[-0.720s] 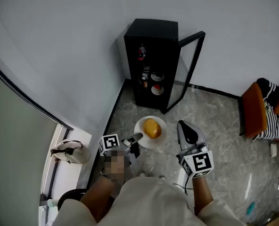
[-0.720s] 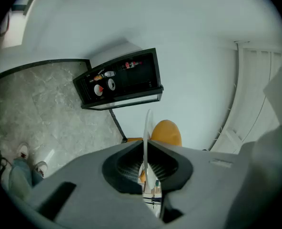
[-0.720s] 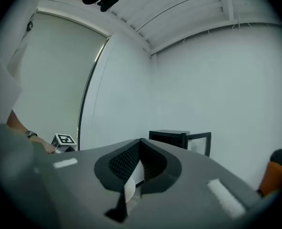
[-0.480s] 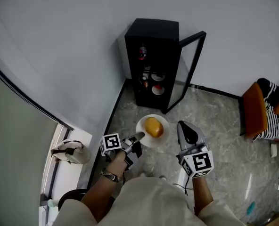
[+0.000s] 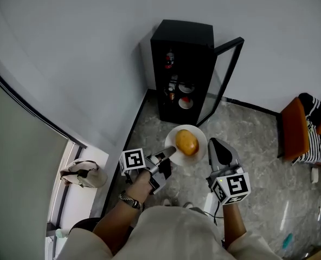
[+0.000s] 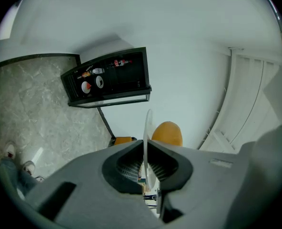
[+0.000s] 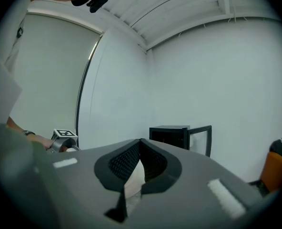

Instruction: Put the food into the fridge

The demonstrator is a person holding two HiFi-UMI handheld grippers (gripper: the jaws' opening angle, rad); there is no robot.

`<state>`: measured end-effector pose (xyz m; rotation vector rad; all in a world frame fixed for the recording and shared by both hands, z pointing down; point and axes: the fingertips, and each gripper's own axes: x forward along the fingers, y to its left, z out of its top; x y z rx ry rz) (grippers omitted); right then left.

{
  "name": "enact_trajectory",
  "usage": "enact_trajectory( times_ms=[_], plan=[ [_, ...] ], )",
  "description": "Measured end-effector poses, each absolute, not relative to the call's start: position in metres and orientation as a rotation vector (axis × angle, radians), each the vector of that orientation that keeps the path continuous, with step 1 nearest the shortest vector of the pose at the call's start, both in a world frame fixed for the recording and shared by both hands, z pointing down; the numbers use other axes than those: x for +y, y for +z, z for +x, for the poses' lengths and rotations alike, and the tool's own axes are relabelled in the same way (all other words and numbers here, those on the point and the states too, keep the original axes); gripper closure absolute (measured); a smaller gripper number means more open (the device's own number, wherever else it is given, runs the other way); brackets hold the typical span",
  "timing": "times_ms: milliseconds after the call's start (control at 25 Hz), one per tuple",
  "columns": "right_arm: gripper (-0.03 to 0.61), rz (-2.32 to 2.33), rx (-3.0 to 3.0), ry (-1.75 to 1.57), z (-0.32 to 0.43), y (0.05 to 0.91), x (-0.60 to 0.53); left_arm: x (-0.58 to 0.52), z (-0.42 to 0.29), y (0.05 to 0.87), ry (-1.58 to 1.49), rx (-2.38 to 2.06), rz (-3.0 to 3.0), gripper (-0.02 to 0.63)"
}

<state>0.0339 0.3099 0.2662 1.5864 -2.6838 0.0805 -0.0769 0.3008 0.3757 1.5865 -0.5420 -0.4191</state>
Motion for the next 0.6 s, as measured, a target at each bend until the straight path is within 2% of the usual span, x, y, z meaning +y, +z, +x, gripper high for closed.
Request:
enact_trajectory(
  times_ms=[600],
  plan=[
    [0.571,1.741,-2.593,0.161,0.048,0.283,0.25,0.25,-0.081,0.407,-0.315,-0.506,1.565,0.598]
  ],
)
